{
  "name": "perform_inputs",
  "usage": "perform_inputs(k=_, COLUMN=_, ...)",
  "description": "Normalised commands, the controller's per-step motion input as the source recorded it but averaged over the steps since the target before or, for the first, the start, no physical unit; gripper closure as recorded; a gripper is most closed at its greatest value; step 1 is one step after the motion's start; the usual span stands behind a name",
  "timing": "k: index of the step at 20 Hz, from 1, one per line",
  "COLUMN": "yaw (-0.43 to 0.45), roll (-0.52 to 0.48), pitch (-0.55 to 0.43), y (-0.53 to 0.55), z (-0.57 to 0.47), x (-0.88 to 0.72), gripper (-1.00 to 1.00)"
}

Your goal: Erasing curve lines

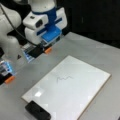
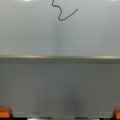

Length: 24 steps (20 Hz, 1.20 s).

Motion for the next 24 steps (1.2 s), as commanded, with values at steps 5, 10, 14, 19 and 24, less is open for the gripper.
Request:
perform_inputs(k=5, yaw=0.141, roll=0.055, pitch=0.056, y=-0.04, z=0.02, x=0.01, gripper=-1.0)
perform_inputs(k=10, yaw=0.116, roll=0.065, pitch=0.088, y=-0.14, z=0.05, x=0.03, gripper=-1.0)
perform_inputs(k=14, yaw=0.101, roll=0.055, pitch=0.127, y=-0.31, z=0.11, x=0.06, gripper=-1.0)
perform_inputs(k=19, yaw=0.124, roll=0.042, pitch=0.119, y=-0.47, z=0.12, x=0.09, gripper=-1.0)
perform_inputs(k=24, yaw=0.155, roll=-0.033, pitch=0.098, y=-0.38, z=0.07, x=0.12, gripper=-1.0)
